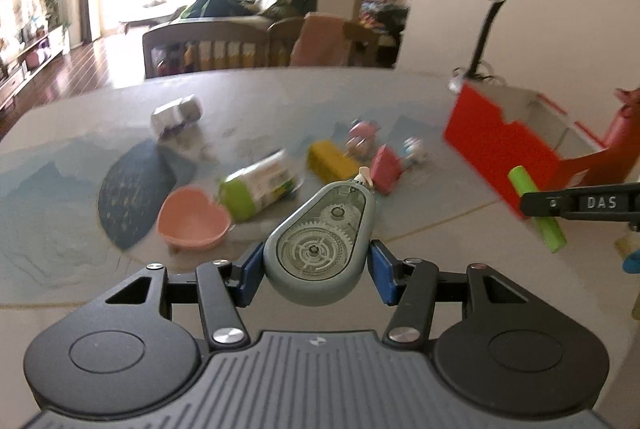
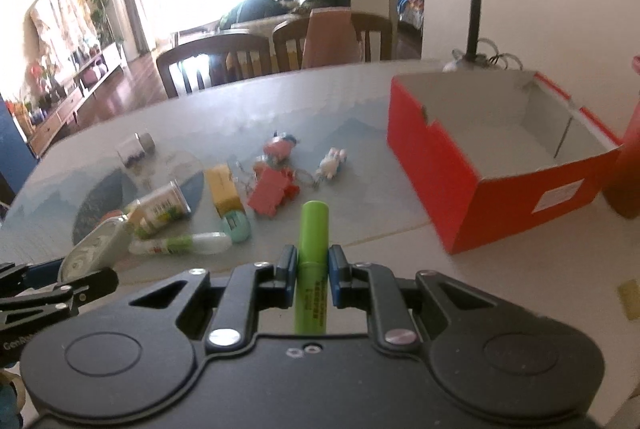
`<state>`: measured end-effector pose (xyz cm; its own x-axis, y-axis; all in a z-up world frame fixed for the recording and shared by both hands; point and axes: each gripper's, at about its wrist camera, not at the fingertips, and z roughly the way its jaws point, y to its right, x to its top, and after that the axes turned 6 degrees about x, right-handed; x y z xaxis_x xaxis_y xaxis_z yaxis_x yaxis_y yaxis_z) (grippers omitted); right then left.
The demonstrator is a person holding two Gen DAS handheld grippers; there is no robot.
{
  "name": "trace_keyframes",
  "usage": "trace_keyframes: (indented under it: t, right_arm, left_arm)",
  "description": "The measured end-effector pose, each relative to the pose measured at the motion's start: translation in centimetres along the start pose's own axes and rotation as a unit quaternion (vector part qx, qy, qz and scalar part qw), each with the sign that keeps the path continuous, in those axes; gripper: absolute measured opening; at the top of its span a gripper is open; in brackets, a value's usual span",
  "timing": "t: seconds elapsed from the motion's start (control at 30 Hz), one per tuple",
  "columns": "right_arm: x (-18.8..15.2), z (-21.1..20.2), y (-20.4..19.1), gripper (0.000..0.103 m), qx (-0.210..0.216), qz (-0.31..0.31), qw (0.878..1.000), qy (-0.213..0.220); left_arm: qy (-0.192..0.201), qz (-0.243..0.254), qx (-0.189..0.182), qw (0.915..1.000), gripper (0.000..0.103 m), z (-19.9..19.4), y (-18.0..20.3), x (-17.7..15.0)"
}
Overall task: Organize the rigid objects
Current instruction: 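Carry the tape roller and highlighter in both tools over the red box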
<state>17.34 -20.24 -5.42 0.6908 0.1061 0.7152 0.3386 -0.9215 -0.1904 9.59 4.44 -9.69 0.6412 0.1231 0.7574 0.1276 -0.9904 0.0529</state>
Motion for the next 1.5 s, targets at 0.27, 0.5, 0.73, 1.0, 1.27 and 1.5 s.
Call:
trace_keyframes:
  t: [0.27,0.5,0.73,1.0,1.27,1.5]
  right_arm:
    - [3.4,-3.3,2.7,0.016,0.001,0.014,0.999,0.037]
    - [7.0,-3.6,8.6,0.016,-0.019,0.014,0.998,0.058]
    - [9.7,-1.2,15.3,0.016,-0.032,0.014,0.998,0.051]
    - [11.6,2.0,21.5,0.016,-0.039,0.024,0.998,0.038]
    - [12.3,6.1,25.5,0.016,-0.037,0.034,0.999,0.016]
    - [11.5,9.4,27.7,0.016,-0.043,0.036,0.998,-0.024]
  left_arm:
    - [0.029,0.040,-0.043,0.9978,0.055,-3.4,3.5,4.2]
    - [0.044,0.079,-0.059,0.9942,0.055,-2.4,8.3,7.7]
    - [0.037,0.084,-0.077,0.9928,0.055,1.2,15.1,11.2]
    - [0.012,0.088,-0.087,0.9923,0.055,6.2,22.7,14.3]
    - [-0.022,0.095,-0.085,0.9916,0.055,11.8,28.4,16.7]
    - [-0.076,0.092,-0.067,0.9906,0.055,17.7,31.1,17.9]
